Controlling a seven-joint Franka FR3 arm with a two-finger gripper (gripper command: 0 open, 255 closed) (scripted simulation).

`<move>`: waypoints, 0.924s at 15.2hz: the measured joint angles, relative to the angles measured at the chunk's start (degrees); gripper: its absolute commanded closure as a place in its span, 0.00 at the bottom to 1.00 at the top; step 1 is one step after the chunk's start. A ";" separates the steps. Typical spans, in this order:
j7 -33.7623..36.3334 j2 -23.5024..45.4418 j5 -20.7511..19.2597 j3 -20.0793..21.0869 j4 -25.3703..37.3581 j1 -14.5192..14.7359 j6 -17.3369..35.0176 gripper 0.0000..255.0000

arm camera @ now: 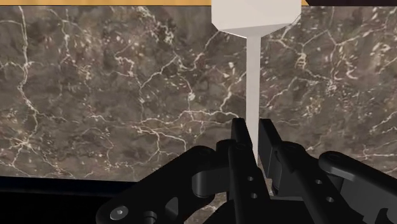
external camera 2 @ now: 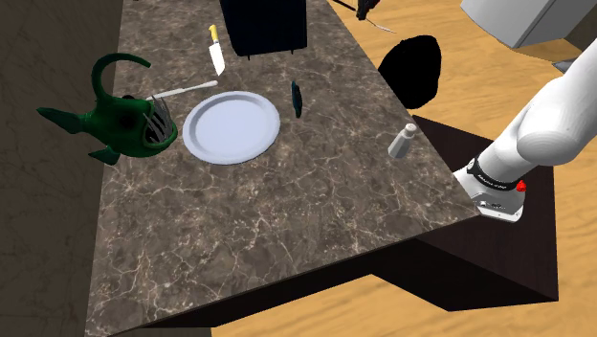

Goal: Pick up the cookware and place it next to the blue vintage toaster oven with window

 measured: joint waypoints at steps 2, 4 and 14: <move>-0.31 0.39 0.14 -0.07 -1.14 -0.09 1.51 1.00; -0.42 0.58 0.23 -0.05 -2.47 -0.07 3.01 1.00; -1.26 2.73 1.04 0.03 -7.67 -0.10 10.28 1.00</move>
